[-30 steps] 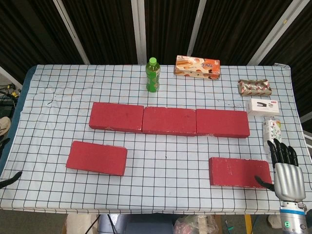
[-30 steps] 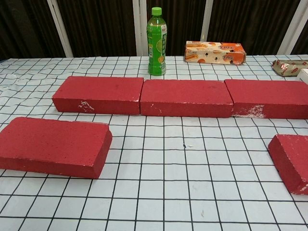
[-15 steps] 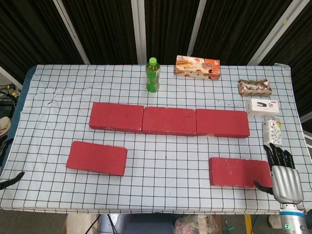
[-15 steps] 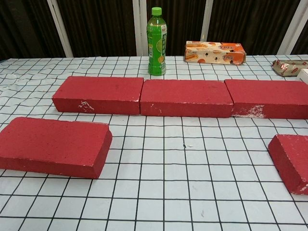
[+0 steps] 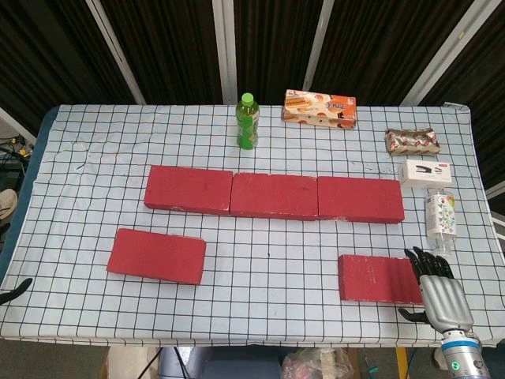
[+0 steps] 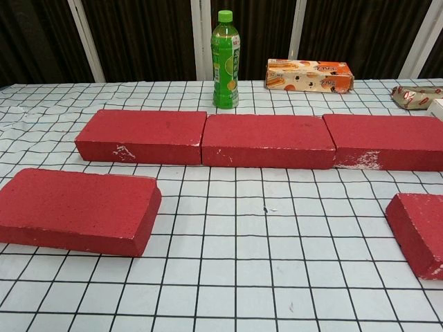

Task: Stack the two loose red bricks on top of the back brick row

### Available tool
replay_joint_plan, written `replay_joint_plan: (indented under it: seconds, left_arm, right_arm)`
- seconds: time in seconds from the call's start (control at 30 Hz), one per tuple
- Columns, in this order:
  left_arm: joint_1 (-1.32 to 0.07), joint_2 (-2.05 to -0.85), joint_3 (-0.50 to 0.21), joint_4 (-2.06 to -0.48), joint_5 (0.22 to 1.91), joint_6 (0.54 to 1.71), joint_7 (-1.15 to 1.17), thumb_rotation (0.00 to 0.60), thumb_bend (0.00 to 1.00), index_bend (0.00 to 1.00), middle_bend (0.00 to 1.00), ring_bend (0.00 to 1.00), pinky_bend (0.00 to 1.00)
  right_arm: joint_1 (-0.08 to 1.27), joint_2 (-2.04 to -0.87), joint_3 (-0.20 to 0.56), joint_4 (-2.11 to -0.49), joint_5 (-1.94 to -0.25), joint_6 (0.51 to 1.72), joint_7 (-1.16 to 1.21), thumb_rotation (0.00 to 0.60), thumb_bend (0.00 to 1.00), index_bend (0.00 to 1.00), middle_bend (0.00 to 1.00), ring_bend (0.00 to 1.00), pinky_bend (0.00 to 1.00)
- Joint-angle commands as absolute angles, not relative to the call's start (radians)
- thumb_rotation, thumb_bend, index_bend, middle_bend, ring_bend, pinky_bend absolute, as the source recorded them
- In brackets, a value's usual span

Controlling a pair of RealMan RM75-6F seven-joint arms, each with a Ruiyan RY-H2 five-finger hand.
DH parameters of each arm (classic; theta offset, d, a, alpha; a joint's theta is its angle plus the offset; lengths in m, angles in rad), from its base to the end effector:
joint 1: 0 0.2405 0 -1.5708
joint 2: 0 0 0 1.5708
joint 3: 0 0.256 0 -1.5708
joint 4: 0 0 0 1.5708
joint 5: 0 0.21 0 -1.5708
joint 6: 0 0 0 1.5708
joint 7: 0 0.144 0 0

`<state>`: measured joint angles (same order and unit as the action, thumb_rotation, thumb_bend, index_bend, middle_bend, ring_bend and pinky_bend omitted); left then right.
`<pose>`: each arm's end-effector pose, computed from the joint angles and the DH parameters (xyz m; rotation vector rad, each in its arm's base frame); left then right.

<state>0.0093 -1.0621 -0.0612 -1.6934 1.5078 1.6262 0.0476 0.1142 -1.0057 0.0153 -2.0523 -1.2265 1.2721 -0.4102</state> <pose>-0.3050 0.1527 0.1894 -1.2637 -0.8235 -0.9120 -0.2655 -0.1646 0.1317 1.4723 -1.1512 0.5875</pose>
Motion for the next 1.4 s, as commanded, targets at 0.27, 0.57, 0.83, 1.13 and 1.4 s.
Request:
replay_joint_plan:
  seconds: [0.27,0.57,0.83,1.13,1.4]
  left_arm:
    - [0.009,-1.065,-0.065,-1.693,1.506,1.628,0.056,0.600,0.00,0.12,0.06,0.02,0.17]
    - [0.011,-1.063,-0.070,-1.691,1.497,1.629,0.046,0.600,0.00,0.12,0.06,0.02,0.17]
    - [0.007,-1.066,-0.073,-1.691,1.491,1.621,0.056,0.600,0.00,0.12,0.06,0.02,0.17]
    - [0.005,-1.069,-0.077,-1.691,1.486,1.620,0.061,0.600,0.00,0.12,0.06,0.02,0.17]
    - [0.004,-1.070,-0.079,-1.690,1.481,1.619,0.064,0.600,0.00,0.12,0.06,0.02,0.17]
  right_arm:
    - [0.216,-1.071,0.021,-2.015,-1.074,1.158,-0.531,0.600,0.15,0.00,0.00,0.00,0.00]
    - [0.264,-1.114,0.019,-2.076,-0.926,1.173,-0.626,0.600,0.15,0.00,0.00,0.00,0.00]
    - [0.327,-1.153,0.023,-2.024,-0.854,1.138,-0.656,0.600,0.15,0.00,0.00,0.00,0.00]
    - [0.353,-1.195,0.021,-1.978,-0.890,1.150,-0.635,0.600,0.15,0.00,0.00,0.00,0.00]
    - [0.371,-1.214,0.009,-1.949,-0.877,1.138,-0.636,0.600,0.15,0.00,0.00,0.00,0.00]
